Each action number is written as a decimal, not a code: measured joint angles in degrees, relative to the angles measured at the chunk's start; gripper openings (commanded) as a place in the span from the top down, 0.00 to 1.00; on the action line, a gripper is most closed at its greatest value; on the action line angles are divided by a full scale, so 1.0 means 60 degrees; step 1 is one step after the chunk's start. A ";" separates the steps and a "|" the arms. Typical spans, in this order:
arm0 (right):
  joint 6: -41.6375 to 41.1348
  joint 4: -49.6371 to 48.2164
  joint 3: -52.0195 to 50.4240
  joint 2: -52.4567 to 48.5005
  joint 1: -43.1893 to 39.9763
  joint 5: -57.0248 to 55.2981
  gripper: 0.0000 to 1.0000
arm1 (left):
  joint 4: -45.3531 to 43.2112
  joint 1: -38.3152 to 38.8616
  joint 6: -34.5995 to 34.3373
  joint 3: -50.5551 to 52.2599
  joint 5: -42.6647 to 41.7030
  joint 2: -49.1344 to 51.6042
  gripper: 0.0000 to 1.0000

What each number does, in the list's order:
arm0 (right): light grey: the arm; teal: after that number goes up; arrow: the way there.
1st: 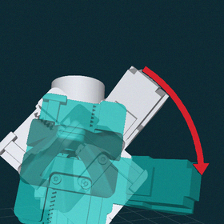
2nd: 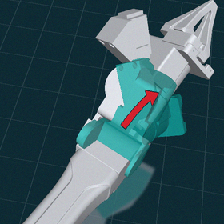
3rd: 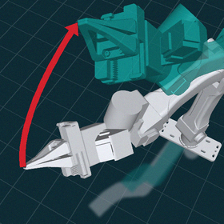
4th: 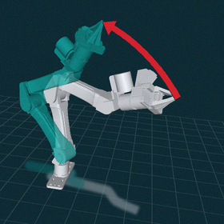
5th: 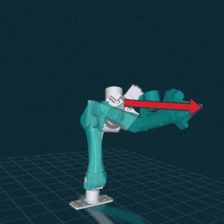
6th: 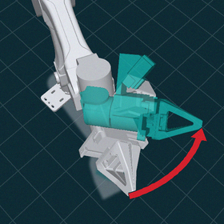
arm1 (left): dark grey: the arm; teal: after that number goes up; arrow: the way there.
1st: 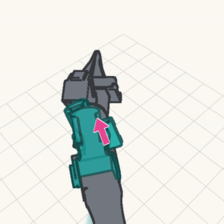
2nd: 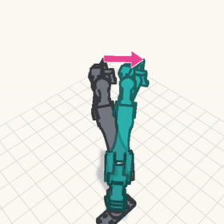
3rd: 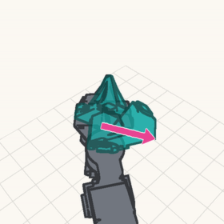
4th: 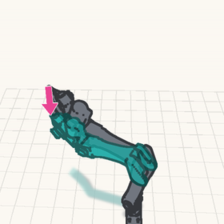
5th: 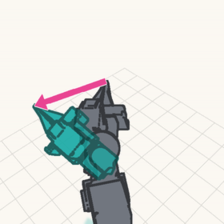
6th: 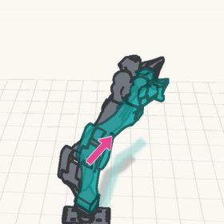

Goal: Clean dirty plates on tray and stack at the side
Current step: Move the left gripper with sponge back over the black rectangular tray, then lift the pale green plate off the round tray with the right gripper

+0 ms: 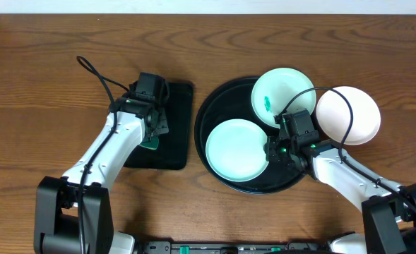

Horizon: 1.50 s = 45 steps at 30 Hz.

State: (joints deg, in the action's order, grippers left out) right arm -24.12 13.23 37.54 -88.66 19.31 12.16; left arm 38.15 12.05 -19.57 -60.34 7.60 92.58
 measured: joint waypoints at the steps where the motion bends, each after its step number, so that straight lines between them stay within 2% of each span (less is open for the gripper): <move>1: 0.0007 0.0007 0.0000 0.0000 0.0000 0.0004 0.87 | 0.0018 0.0000 -0.0004 0.0000 0.0011 0.0000 0.92; 14: -0.0408 0.0317 0.0000 0.0000 0.0000 0.0066 0.82 | 0.0040 0.0000 -0.0018 0.0000 0.0131 0.0000 0.92; 19: -0.0426 0.0393 0.0000 0.0000 -0.0004 0.0120 0.89 | 0.0058 -0.0007 -0.0007 0.0000 0.0157 -0.0022 0.93; 28: -0.0714 0.0423 0.0000 0.0000 -0.0004 0.0164 0.87 | 0.0138 -0.0641 -0.0007 0.0000 -0.0295 -0.0816 0.92; 35: -0.1042 0.0470 0.0000 0.0000 0.0011 0.0237 0.99 | 0.0157 -0.1031 -0.0011 0.0000 -0.0794 -0.0841 0.92; 45: -0.1151 0.0583 0.0025 0.0000 0.0018 0.0372 0.99 | 0.0182 -0.1027 -0.0011 0.0000 -0.0973 -0.0841 0.93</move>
State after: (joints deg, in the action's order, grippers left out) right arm -31.03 16.73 37.69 -88.66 19.42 14.39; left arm 39.24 5.89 -19.64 -60.34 1.76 87.53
